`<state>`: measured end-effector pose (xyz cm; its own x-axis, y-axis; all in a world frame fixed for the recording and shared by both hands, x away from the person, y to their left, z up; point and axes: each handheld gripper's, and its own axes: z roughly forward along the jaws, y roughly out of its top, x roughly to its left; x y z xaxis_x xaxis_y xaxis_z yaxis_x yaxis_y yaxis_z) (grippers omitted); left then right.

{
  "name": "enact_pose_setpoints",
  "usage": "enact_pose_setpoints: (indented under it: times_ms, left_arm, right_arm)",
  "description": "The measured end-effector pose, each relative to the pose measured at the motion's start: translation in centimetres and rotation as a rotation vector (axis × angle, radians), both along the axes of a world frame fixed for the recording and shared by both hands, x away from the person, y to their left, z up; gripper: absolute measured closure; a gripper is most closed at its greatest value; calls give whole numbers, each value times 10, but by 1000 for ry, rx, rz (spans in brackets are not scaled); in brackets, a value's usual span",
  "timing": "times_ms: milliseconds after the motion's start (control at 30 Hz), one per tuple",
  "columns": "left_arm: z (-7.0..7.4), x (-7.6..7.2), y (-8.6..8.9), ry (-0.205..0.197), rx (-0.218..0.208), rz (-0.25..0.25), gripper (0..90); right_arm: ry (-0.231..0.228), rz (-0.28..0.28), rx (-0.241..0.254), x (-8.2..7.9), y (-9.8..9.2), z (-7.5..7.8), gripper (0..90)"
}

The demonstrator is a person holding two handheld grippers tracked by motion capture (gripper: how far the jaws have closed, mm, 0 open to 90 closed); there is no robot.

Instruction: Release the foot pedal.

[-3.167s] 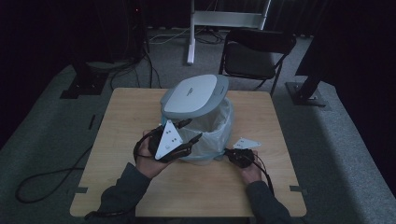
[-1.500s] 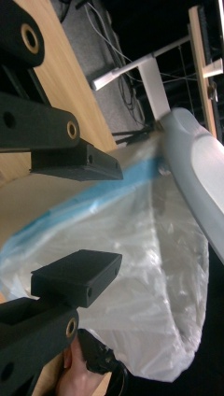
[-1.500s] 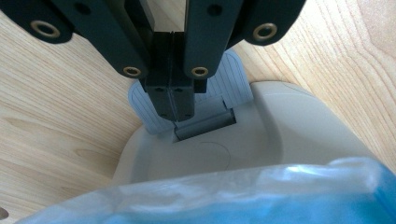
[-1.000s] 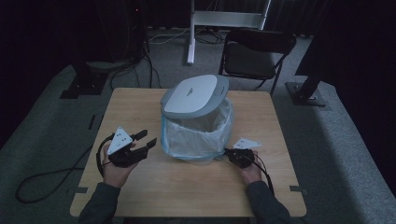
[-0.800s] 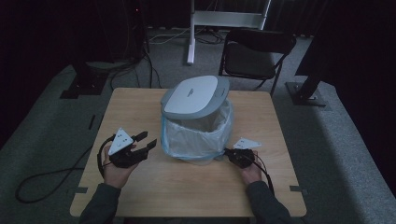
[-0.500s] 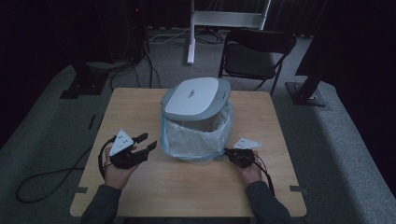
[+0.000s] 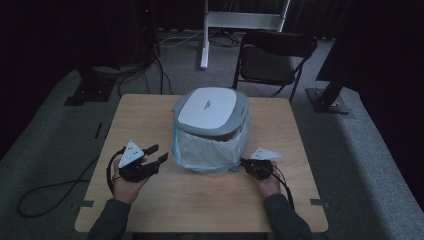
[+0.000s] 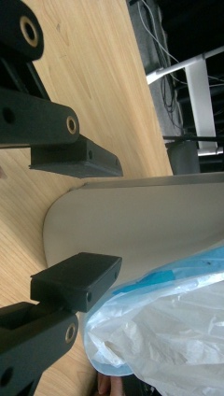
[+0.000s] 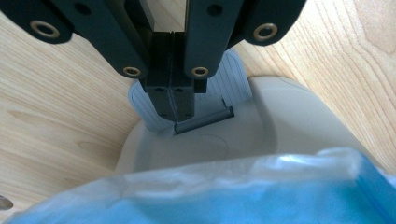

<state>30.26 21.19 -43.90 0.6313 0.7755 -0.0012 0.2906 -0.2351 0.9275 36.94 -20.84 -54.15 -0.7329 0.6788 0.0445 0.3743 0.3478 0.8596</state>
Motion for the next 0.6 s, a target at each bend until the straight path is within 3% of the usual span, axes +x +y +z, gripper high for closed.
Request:
enact_pose_setpoints:
  times_ms: [100, 233, 400, 600]
  left_arm:
    - [-2, 0, 0, 4, -3, 1, 513]
    - [-6, 0, 1, 12, -2, 3, 512]
    - [-11, 1, 4, 23, -6, 11, 510]
    - [-15, 1, 4, 32, -5, 11, 510]
  right_arm:
    - [-6, -2, 11, -1, 0, 2, 900]
    - [-40, -5, -17, -5, 3, 6, 900]
    - [-79, -21, 7, -10, 2, 16, 868]
    - [-92, -42, 20, -13, -5, 21, 851]
